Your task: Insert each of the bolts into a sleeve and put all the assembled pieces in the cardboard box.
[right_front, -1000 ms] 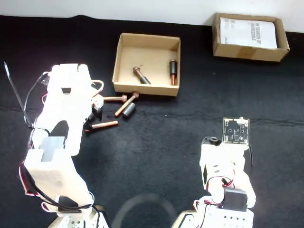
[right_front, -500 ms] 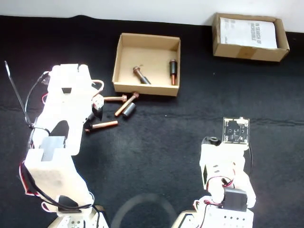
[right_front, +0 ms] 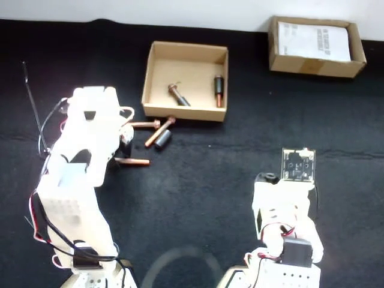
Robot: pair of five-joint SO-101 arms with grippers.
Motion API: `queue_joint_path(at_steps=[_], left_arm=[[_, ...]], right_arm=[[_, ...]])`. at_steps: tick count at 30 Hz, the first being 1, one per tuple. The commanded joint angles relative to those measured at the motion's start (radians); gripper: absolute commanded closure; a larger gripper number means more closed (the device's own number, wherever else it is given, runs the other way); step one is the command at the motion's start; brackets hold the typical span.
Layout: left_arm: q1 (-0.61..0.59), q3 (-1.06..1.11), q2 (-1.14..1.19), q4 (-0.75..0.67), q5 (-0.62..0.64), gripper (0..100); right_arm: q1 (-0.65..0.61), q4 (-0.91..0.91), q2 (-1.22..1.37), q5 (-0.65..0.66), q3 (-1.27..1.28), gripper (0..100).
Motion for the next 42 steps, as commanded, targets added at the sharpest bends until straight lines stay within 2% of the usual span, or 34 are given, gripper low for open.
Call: queue_joint_path(at_steps=[1,8,11,14,20,25,30,33,42], left_arm=[[-0.012,-0.016,0.004,-0.018,-0.006,86],[-0.013,-0.016,0.031,-0.015,-0.006,87],[-0.013,-0.016,0.053,-0.012,-0.008,99],[-0.002,-0.016,0.074,-0.008,-0.014,99],[0.041,-0.018,0.073,0.040,-0.295,99],[0.097,-0.018,0.073,0.066,-0.549,99],[0.142,-0.018,-0.005,0.089,-0.720,99],[0.166,-0.018,-0.108,0.080,-0.758,99],[0.280,-0.005,-0.493,-0.044,-0.758,99]], right_arm=[[-0.004,0.002,-0.012,0.006,-0.016,99.2],[-0.004,-0.001,-0.012,0.006,-0.016,99.2],[-0.004,-0.001,-0.012,0.003,-0.015,99.2],[-0.004,-0.002,-0.012,0.002,-0.007,99.2],[-0.004,-0.013,-0.012,0.002,-0.005,99.2],[-0.004,-0.151,-0.012,0.002,0.071,99.2],[-0.008,-0.271,-0.012,0.002,0.171,99.2],[-0.008,-0.357,-0.012,0.002,0.243,99.2],[-0.010,-0.653,-0.010,-0.020,0.387,99.2]])
